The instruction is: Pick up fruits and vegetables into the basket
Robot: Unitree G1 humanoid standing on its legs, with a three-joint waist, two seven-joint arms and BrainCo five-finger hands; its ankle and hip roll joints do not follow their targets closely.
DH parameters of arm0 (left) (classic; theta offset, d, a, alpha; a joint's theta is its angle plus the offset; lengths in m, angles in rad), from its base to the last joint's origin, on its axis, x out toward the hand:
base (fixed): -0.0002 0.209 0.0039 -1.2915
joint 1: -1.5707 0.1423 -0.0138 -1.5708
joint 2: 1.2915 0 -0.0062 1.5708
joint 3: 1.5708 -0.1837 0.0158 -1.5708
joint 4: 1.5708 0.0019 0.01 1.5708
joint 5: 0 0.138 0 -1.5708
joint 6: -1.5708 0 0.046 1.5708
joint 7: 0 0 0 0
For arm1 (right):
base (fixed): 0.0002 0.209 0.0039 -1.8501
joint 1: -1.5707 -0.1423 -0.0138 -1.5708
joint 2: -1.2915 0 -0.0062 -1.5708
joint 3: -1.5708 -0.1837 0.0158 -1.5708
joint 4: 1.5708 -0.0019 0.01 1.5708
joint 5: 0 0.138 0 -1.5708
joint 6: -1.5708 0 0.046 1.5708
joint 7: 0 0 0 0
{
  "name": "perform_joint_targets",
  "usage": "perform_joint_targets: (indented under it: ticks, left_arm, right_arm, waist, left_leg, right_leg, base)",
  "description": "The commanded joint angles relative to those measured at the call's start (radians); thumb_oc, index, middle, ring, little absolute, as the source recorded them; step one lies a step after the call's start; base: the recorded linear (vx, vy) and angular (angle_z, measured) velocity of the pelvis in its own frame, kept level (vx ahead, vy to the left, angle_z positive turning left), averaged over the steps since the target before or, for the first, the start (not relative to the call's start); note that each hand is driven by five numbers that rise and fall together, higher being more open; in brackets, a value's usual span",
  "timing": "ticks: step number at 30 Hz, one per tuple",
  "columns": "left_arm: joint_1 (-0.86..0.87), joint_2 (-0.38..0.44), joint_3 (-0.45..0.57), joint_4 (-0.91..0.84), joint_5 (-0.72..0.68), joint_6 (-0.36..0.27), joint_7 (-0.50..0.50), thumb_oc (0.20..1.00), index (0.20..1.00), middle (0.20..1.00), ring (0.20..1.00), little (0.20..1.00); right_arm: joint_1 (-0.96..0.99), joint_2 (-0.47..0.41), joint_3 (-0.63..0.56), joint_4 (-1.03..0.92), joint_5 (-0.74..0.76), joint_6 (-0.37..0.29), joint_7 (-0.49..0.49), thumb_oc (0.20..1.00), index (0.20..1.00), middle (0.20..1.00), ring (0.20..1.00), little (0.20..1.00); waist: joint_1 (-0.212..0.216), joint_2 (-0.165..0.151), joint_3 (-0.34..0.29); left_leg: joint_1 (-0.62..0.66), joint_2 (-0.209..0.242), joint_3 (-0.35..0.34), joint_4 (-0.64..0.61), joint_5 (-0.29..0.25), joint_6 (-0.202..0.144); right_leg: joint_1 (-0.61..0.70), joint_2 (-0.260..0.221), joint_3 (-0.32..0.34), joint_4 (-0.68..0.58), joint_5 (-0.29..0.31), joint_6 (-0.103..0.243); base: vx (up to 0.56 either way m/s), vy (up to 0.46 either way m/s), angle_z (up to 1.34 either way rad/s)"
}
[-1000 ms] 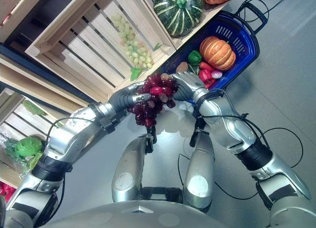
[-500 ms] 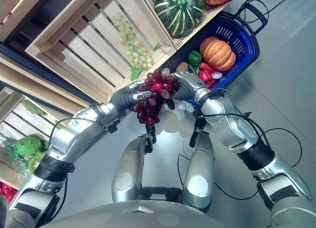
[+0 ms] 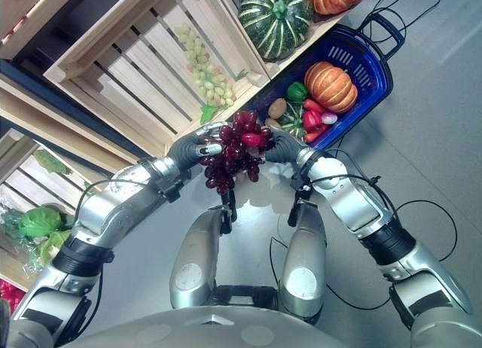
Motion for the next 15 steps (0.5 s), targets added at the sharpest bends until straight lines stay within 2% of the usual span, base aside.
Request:
perform_joint_targets:
  ticks: [1, 3, 5, 8, 11, 13, 15]
  left_arm:
    - [-0.009, -0.041, -0.045, -0.062, 0.033, -0.038, -0.002, 1.000, 1.000, 1.000, 1.000, 1.000]
    - [-0.004, -0.039, -0.048, -0.054, 0.053, -0.032, 0.007, 1.000, 1.000, 1.000, 1.000, 1.000]
    - [0.002, -0.037, -0.049, -0.048, 0.088, -0.061, 0.024, 1.000, 1.000, 1.000, 1.000, 1.000]
    - [0.008, -0.048, -0.043, -0.028, 0.115, -0.141, 0.044, 1.000, 1.000, 1.000, 1.000, 1.000]
    - [0.008, -0.057, -0.033, -0.022, 0.110, -0.174, 0.048, 1.000, 1.000, 1.000, 1.000, 1.000]
    - [0.010, -0.073, -0.005, -0.024, 0.056, -0.242, 0.094, 1.000, 1.000, 1.000, 1.000, 1.000]
    - [0.013, -0.084, 0.017, -0.026, 0.017, -0.269, 0.120, 1.000, 1.000, 1.000, 1.000, 1.000]
  right_arm:
    - [-0.021, 0.126, 0.018, -0.114, 0.157, -0.121, 0.001, 0.200, 0.200, 0.200, 0.200, 0.200]
    - [-0.002, 0.141, 0.018, -0.103, 0.189, -0.144, -0.014, 0.200, 0.200, 0.200, 0.200, 0.200]
    - [0.018, 0.153, 0.020, -0.086, 0.216, -0.173, -0.034, 0.200, 0.200, 0.200, 0.200, 0.200]
    - [0.056, 0.187, 0.033, -0.027, 0.238, -0.271, -0.071, 0.200, 0.200, 0.200, 0.200, 0.200]
    - [0.071, 0.198, 0.034, 0.005, 0.245, -0.317, -0.081, 0.200, 0.200, 0.200, 0.200, 0.200]
    - [0.094, 0.206, 0.028, 0.048, 0.261, -0.395, -0.100, 0.200, 0.200, 0.200, 0.200, 0.200]
    - [0.109, 0.211, 0.016, 0.066, 0.262, -0.435, -0.104, 0.200, 0.200, 0.200, 0.200, 0.200]
  waist:
    - [-0.017, -0.017, -0.055]
    - [-0.022, -0.012, -0.054]
    - [-0.027, -0.006, -0.055]
    - [-0.037, 0.012, -0.058]
    - [-0.042, 0.025, -0.060]
    - [-0.051, 0.047, -0.063]
    - [-0.056, 0.056, -0.066]
  left_leg:
    - [0.029, 0.021, 0.067, 0.056, -0.076, 0.040]
    - [0.031, 0.020, 0.068, 0.052, -0.073, 0.040]
    - [0.034, 0.020, 0.070, 0.047, -0.071, 0.038]
    - [0.045, 0.015, 0.073, 0.027, -0.062, 0.035]
    - [0.051, 0.014, 0.078, 0.018, -0.058, 0.033]
    - [0.062, 0.012, 0.086, 0.001, -0.050, 0.029]
    - [0.070, 0.012, 0.089, -0.008, -0.046, 0.027]
  right_leg:
    - [0.075, -0.016, 0.049, -0.033, -0.027, 0.051]
    - [0.073, -0.017, 0.051, -0.032, -0.027, 0.052]
    - [0.073, -0.020, 0.052, -0.034, -0.028, 0.053]
    - [0.070, -0.024, 0.058, -0.037, -0.030, 0.053]
    - [0.067, -0.028, 0.061, -0.037, -0.032, 0.054]
    - [0.063, -0.037, 0.065, -0.036, -0.036, 0.055]
    - [0.064, -0.040, 0.065, -0.036, -0.038, 0.055]
  base:
    - [0.00, 0.000, 0.00]
    - [-0.02, -0.015, -0.05]
    - [-0.02, -0.008, -0.08]
    - [-0.01, 0.016, -0.06]
    - [-0.01, 0.040, -0.10]
    - [-0.02, 0.071, -0.08]
    - [0.00, 0.046, -0.11]
